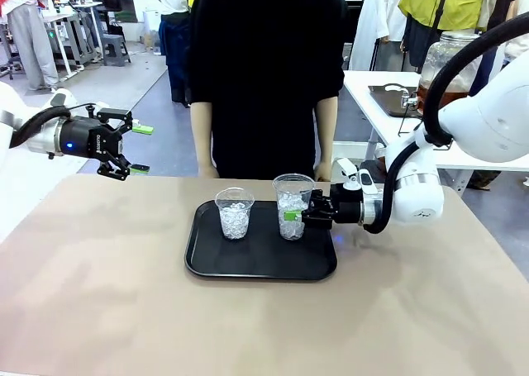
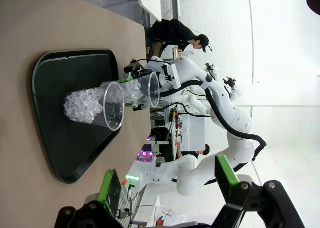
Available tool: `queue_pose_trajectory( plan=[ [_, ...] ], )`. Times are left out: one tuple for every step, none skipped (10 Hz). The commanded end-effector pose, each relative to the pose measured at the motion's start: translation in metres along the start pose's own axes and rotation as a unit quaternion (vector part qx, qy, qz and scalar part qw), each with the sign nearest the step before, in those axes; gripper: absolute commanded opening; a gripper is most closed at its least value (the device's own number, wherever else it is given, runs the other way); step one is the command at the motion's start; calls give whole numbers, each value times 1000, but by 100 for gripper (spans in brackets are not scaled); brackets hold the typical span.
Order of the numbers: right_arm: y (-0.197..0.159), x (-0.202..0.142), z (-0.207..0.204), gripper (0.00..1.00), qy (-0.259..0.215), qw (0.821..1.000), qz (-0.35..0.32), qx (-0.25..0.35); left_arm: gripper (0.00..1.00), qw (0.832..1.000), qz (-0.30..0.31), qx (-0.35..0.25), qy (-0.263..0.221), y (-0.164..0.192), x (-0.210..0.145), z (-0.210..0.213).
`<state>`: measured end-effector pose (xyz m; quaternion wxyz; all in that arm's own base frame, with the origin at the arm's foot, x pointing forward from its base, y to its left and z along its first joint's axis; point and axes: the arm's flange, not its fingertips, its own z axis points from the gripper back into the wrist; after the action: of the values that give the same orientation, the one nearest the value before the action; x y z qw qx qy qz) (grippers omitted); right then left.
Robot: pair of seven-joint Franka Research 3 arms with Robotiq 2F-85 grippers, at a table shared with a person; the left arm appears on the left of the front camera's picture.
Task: Pour the drink into the iced cup.
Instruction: Pick up the iced cup indicated by the human and present it to them.
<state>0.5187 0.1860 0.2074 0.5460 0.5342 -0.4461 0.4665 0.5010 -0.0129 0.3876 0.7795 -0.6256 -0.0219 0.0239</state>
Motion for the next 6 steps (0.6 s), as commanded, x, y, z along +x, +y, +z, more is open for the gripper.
queue_pose_trajectory(
  plan=[
    [2, 35, 3, 64, -21, 1000, -4, 7, 100, 1000, -1, 1, -3, -1, -2, 0],
    [1, 55, 6, 64, -22, 1000, 3, 13, 100, 1000, -1, 1, -3, -1, -2, 0],
    [-3, 80, 9, 64, -22, 1000, 9, 14, 100, 1000, -1, 1, -3, -1, -2, 0],
    [-7, 101, 11, 64, -15, 1000, 13, 12, 100, 1000, -1, 1, -3, -1, -2, 0],
    [-14, 124, 12, 64, -13, 1000, 17, 14, 100, 1000, -1, 1, -3, -1, -2, 0],
    [-21, 144, 13, 64, -12, 1000, 15, 16, 100, 1000, -1, 1, -3, -1, -2, 0]
  ],
)
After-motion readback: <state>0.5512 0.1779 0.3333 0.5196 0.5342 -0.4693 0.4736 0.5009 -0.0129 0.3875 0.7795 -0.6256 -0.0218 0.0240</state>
